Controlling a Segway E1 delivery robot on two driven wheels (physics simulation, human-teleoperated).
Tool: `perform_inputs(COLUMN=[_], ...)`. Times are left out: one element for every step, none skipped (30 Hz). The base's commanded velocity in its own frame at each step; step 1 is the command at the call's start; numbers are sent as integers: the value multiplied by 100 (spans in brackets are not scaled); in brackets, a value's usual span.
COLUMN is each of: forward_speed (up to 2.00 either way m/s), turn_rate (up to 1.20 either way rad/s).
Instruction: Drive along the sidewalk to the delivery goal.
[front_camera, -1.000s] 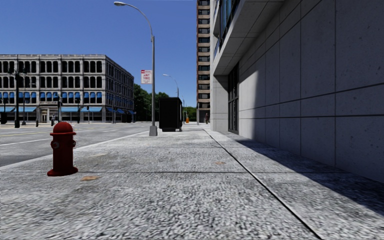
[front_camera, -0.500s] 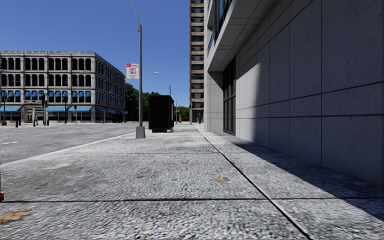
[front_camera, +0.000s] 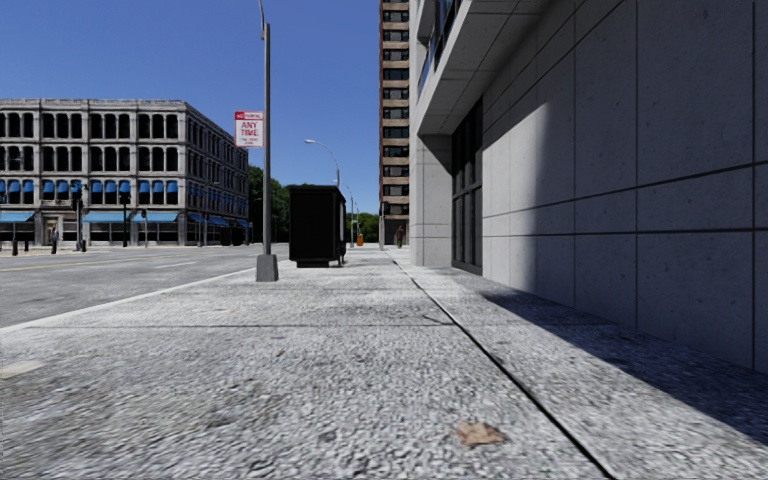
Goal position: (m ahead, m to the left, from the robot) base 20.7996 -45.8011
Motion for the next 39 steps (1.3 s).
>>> perform_inputs(forward_speed=[200,200,200,200,200,200,200,200,200,200,200,200,200,200,200,200,200,200,200,200,200,200,200,200,200,200,200,200,200,200,200,200,200,200,200,200,200,200,200], turn_rate=[0,0,0,0,0,0,0,0,0,0,0,0,0,0,0,0,0,0,0,0,0,0,0,0,0,0,0,0,0,0,0,0,0,0,0,0,0,0,0])
